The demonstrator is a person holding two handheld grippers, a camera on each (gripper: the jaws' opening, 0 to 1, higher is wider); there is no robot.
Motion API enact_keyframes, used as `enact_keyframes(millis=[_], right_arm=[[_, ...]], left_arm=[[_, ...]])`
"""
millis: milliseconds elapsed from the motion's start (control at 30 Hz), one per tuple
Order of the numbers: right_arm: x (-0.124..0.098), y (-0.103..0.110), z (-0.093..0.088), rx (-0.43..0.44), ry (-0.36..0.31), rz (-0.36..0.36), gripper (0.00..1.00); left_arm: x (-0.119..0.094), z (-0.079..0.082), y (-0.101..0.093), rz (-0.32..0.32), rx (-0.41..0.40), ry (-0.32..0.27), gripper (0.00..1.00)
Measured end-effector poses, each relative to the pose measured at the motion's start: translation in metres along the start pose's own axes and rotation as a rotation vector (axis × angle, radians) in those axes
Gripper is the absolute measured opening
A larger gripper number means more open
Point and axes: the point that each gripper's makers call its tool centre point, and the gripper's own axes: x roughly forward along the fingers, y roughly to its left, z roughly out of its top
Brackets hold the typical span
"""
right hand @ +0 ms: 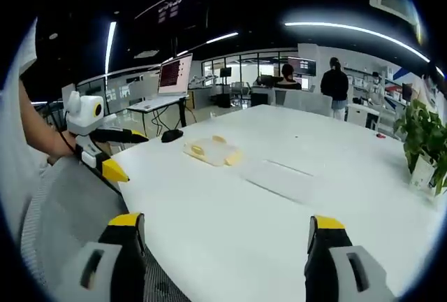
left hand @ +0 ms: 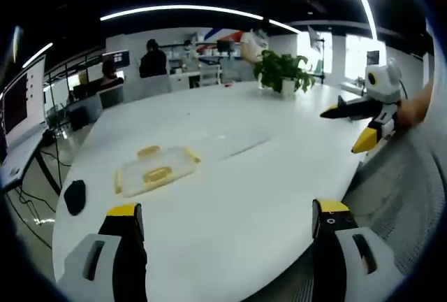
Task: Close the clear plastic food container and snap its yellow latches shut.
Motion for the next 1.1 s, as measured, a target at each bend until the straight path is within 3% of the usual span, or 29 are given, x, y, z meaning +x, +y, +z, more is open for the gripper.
enact_keyframes(millis=[1100], right_arm=[[0.004,0.001,-0.011,-0.009,0.053,0.003,0.94]], left_arm=[[0.001,-0.007,0.001,0.000,0.006,0.027,0.97]])
